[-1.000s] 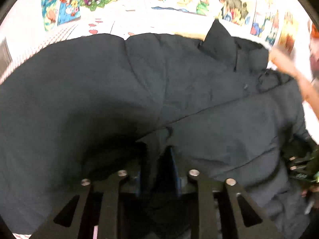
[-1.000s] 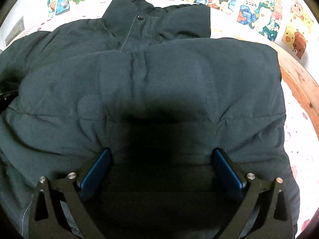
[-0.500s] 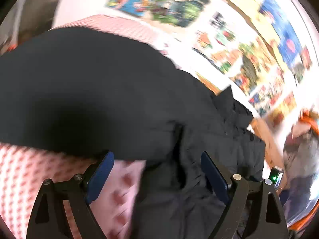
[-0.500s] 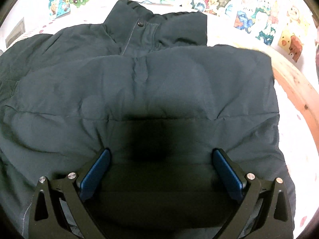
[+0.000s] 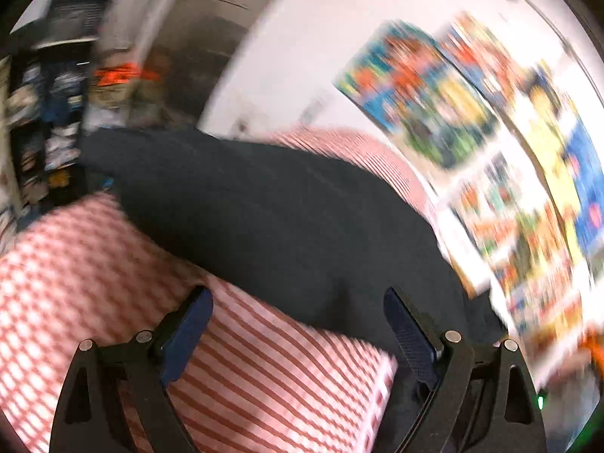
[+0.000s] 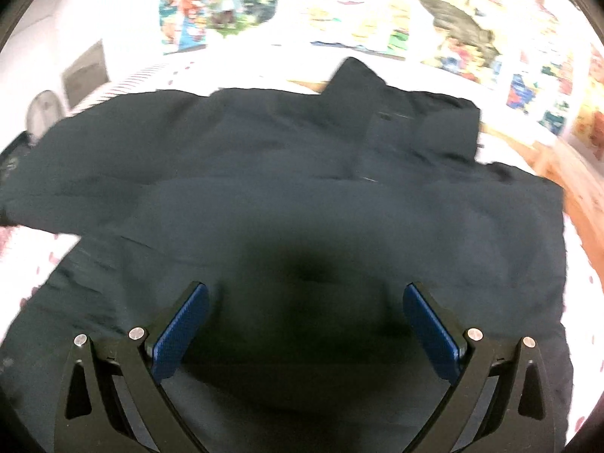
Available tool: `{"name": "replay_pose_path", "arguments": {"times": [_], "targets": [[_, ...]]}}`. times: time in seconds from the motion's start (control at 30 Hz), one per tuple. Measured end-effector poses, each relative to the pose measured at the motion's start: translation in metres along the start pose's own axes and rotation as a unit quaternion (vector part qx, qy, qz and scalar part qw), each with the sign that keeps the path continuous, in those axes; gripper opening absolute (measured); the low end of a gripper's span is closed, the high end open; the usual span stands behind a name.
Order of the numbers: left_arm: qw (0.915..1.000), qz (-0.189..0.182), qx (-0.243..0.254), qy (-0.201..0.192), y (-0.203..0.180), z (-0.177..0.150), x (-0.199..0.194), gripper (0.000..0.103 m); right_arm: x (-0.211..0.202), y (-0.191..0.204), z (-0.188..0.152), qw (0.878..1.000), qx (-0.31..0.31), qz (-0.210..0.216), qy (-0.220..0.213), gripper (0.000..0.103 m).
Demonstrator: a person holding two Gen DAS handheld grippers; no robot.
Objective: Fold large clothes
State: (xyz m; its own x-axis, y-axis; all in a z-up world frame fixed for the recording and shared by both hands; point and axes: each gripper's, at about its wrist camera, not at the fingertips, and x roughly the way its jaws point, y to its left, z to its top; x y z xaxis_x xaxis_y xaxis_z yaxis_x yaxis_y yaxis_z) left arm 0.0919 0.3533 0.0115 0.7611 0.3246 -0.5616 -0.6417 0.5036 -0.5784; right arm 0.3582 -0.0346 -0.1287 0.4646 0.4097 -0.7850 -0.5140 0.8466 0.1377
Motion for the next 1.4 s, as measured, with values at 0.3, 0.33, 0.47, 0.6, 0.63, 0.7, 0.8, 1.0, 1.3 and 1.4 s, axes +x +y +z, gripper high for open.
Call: {"name": "replay_pose_path", "arguments": {"times": [0.3, 0.33, 0.47, 0.6, 0.63, 0.7, 0.8, 1.0, 1.3, 1.4], "targets": [[0.9947, 0.015, -0.100, -0.019, 0.035, 0.031, 0.017, 0.092, 0.029, 0.075, 0.012, 0.997, -0.051, 0.025, 0.052, 0.101], [0.9946, 0.018, -0.101, -0.019, 0.035, 0.031, 0.018, 0.092, 0.033, 0.078, 0.012, 0.997, -0.051, 0.027, 0.048, 0.101], [0.9941, 0.027, -0.103, -0.022, 0.034, 0.031, 0.020, 0.087, 0.044, 0.093, 0.013, 0.998, -0.061, 0.019, 0.029, 0.101], [0.9959, 0.031, -0.081, -0.025, 0.033, 0.030, 0.019, 0.047, 0.058, 0.097, 0.004, 0.997, -0.071, 0.016, 0.038, 0.101], [0.9962, 0.029, -0.079, -0.020, 0.033, 0.031, 0.020, 0.043, 0.060, 0.097, 0.001, 0.997, -0.069, 0.019, 0.042, 0.101], [0.9967, 0.018, -0.078, -0.016, 0.032, 0.033, 0.020, 0.026, 0.061, 0.094, -0.003, 0.997, -0.064, 0.024, 0.040, 0.101], [0.9973, 0.014, -0.061, -0.039, 0.022, 0.035, 0.010, 0.015, 0.064, 0.094, -0.007, 0.997, -0.064, 0.023, 0.038, 0.101], [0.9961, -0.009, 0.005, -0.088, -0.015, 0.034, -0.019, 0.009, 0.067, 0.095, -0.006, 0.997, -0.073, 0.013, 0.036, 0.101], [0.9683, -0.095, 0.175, -0.152, -0.111, 0.013, -0.072, 0.008, 0.008, 0.050, -0.007, 0.999, -0.037, 0.017, 0.011, 0.101], [0.9516, -0.136, 0.226, -0.158, -0.148, -0.001, -0.087, 0.008, -0.015, 0.021, -0.014, 1.000, -0.023, 0.003, 0.011, 0.101]]}}
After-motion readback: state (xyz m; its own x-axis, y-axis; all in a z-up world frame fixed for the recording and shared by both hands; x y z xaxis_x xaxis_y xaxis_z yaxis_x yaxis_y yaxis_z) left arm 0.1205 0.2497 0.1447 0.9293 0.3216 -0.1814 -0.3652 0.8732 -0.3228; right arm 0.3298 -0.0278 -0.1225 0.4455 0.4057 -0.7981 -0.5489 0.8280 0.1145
